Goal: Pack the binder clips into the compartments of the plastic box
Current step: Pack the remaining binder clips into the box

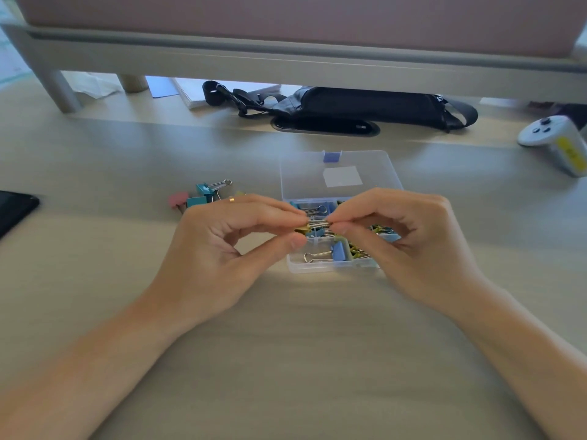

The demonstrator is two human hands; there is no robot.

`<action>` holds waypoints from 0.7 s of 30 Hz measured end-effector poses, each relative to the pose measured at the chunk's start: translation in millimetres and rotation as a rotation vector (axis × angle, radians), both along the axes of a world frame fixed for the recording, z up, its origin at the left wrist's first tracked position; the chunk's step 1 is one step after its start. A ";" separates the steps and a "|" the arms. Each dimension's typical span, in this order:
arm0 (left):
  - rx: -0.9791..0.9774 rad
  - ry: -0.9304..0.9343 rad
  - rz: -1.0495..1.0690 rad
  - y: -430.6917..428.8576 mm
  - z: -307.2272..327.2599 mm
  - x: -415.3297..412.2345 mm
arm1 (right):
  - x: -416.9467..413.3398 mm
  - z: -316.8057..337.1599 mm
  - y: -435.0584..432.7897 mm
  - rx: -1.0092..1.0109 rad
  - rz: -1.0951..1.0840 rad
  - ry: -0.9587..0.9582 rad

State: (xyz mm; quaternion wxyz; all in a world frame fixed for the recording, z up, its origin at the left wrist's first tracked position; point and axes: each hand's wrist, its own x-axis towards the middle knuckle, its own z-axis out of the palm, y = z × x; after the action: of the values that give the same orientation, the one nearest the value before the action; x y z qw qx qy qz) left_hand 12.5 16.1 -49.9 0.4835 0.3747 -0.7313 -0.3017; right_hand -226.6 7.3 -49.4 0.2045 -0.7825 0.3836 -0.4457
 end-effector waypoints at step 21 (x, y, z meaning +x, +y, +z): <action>-0.331 -0.567 -0.038 -5.1 -6.8 12.0 | -7.5 -2.2 -2.6 -0.191 0.060 0.431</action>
State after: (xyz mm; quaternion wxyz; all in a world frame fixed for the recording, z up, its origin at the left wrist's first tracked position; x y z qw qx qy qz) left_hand 24.5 11.1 -56.7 0.3092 0.3462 -0.8829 -0.0713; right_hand -234.0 4.7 -51.6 0.0559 -0.8864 0.3513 -0.2962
